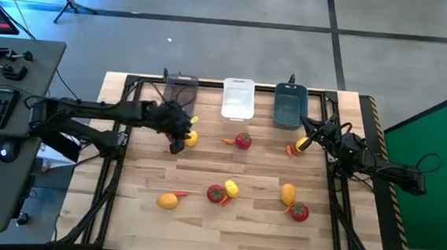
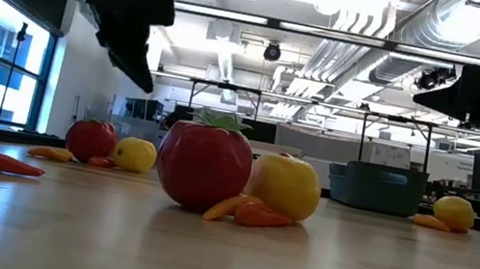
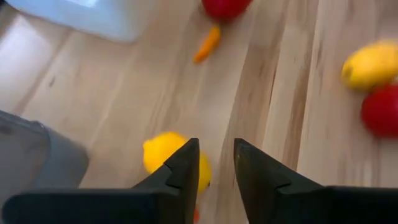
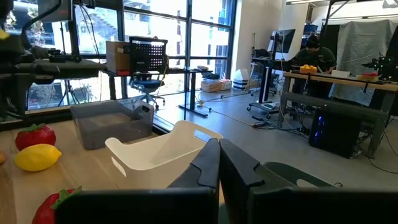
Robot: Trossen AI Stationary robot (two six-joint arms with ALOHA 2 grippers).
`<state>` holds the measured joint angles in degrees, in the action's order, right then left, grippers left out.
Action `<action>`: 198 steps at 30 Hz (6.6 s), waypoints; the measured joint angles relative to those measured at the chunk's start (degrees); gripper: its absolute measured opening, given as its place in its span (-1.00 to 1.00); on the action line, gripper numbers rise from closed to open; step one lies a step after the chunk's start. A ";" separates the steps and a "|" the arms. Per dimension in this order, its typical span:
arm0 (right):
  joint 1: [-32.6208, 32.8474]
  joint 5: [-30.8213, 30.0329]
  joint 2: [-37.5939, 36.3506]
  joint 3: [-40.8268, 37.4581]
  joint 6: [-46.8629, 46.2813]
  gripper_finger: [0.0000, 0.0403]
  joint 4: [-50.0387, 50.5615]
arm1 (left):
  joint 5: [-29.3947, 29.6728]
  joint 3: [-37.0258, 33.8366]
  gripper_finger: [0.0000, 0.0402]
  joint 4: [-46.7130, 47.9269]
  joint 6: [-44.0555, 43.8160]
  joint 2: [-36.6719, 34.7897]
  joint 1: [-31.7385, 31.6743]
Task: Sort produce into baskets
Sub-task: Put the red tomato into the white bin
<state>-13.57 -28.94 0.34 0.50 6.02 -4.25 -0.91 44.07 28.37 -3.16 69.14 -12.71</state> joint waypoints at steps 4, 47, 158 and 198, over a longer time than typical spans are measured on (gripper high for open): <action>0.00 0.00 0.02 0.00 0.00 -1.00 0.00 | 1.61 5.00 -0.34 10.87 6.34 3.56 0.63; -0.01 0.01 0.02 0.00 0.00 -1.00 0.00 | 10.99 10.67 0.29 25.33 14.44 21.73 -7.52; 0.00 0.00 0.02 0.00 0.00 -1.00 0.00 | 3.63 23.53 0.05 10.37 10.91 24.37 -8.17; 0.00 -0.01 0.02 0.01 0.00 -1.00 0.00 | -1.31 55.85 0.05 5.97 25.07 53.36 -21.53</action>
<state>-13.57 -28.95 0.36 0.51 6.02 -4.25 -2.22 99.92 34.33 21.91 122.50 -34.24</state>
